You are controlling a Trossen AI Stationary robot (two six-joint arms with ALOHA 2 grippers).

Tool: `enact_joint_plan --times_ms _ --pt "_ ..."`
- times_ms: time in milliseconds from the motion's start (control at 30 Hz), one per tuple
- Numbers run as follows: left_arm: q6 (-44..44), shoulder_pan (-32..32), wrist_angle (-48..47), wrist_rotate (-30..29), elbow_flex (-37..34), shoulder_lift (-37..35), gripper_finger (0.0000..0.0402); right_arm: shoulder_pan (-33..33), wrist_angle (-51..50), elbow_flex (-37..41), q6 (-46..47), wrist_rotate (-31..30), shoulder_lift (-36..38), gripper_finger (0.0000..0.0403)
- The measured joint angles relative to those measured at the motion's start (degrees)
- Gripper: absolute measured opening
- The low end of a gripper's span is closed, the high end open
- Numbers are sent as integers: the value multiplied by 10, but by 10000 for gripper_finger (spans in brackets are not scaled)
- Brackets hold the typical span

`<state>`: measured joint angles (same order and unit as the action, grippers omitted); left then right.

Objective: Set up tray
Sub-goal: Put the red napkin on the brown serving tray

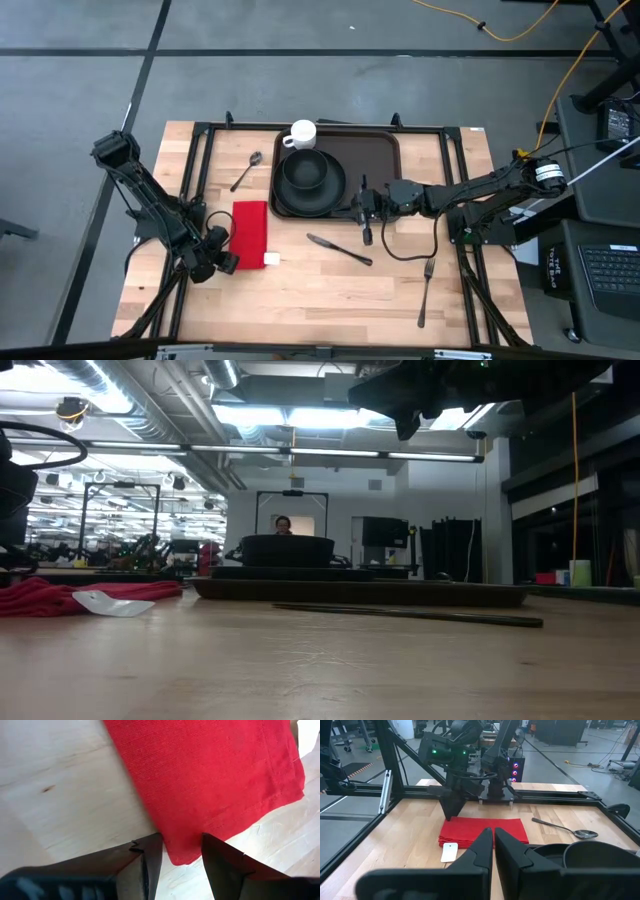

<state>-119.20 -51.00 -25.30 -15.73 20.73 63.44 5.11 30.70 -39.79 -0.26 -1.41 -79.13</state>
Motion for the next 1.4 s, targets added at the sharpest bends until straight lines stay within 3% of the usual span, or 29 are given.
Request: enact_joint_plan --times_ms 667,1067,1400 --pt "0 0 -1 2 0 0 126 0 0 0 0 0 0 23" --pt "0 0 -3 5 0 0 83 0 0 0 0 0 0 23" --pt "0 0 1 2 0 0 123 0 0 0 0 0 0 23"
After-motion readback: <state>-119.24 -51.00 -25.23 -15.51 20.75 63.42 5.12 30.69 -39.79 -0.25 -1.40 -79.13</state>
